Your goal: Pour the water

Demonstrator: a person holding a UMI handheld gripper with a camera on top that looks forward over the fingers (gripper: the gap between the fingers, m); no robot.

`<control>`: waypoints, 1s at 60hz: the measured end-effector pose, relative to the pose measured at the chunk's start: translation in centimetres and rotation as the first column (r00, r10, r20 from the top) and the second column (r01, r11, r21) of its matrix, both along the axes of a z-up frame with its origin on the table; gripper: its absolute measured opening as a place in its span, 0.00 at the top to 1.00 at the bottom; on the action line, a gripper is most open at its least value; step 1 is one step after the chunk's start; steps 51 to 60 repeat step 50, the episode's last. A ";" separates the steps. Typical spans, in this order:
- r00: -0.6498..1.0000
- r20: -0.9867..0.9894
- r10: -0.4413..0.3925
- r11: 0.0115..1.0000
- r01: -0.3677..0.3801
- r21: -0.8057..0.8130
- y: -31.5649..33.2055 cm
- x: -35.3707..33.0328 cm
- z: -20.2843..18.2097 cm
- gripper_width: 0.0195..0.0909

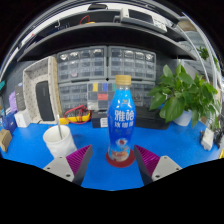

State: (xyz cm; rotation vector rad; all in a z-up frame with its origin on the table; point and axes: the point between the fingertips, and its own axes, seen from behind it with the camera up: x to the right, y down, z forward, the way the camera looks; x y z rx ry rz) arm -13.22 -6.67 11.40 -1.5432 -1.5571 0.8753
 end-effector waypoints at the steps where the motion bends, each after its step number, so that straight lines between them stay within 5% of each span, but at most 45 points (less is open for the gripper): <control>1: 1.000 0.009 -0.002 1.000 0.002 -0.002 -0.2 0.5 0.0 0.08; 14: 0.999 -0.011 -0.044 0.997 0.043 -0.065 -2.3 3.9 6.4 0.09; 30: 0.998 -0.041 0.041 0.998 -0.043 -0.045 -7.0 6.8 14.0 0.09; 60: 0.991 -0.038 0.130 0.991 -0.130 -0.009 -10.6 10.2 17.0 0.08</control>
